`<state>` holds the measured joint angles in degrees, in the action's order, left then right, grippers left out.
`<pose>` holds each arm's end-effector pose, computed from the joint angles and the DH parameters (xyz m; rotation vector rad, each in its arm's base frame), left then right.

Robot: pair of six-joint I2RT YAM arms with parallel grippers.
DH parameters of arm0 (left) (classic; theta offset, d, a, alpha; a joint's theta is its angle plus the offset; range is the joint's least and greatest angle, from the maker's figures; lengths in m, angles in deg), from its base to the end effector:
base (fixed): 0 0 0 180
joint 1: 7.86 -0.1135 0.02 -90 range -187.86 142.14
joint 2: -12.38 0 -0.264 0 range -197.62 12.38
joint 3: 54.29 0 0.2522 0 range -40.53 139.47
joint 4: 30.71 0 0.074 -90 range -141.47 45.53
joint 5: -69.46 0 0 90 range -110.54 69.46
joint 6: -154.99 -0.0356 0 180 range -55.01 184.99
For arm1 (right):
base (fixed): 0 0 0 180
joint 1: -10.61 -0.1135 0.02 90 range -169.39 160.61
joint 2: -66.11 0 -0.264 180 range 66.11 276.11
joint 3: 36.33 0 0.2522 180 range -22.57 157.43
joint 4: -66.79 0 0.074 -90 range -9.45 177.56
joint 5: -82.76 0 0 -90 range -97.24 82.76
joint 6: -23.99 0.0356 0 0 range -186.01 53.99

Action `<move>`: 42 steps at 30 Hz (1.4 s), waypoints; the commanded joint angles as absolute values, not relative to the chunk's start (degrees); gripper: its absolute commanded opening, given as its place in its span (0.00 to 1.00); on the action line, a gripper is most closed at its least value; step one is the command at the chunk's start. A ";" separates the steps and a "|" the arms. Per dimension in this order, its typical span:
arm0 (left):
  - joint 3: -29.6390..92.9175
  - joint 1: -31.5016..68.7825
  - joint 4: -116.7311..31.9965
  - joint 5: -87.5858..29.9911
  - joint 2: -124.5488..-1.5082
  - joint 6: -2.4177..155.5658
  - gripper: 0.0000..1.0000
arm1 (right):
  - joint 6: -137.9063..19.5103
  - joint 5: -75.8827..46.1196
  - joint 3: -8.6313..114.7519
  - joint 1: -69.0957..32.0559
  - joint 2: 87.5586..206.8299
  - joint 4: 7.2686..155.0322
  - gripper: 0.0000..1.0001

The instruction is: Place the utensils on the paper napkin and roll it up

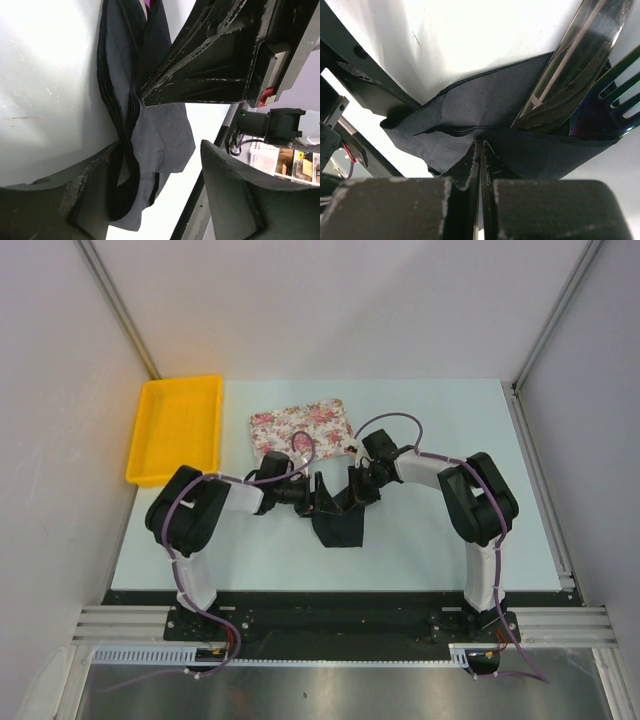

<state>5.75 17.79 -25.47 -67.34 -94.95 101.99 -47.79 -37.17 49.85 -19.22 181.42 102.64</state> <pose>0.2977 -0.1718 0.1143 0.2257 2.4710 -1.4641 0.3360 0.2131 0.1344 -0.4495 2.7756 0.9388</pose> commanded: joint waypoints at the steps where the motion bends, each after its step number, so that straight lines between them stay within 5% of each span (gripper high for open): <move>1: 4.66 17.46 -28.82 -65.97 -96.87 96.99 0.68 | -48.87 -31.85 47.74 -20.42 186.61 101.83 0.00; 10: -0.80 12.53 -32.87 -69.93 -89.84 95.67 0.53 | -48.79 -31.94 47.48 -20.24 186.70 101.47 0.00; 19: 1.21 15.34 -25.23 -70.28 -87.91 102.25 0.12 | -48.26 -32.11 47.21 -20.33 186.79 100.86 0.00; 42: 4.38 23.78 -18.71 -65.19 -98.98 111.49 0.00 | -47.82 -33.43 47.30 -20.07 186.17 100.86 0.00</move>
<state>1.99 23.54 -17.69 -67.52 -97.25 111.21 -46.57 -38.53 49.54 -18.78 181.73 101.81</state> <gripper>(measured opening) 0.008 0.009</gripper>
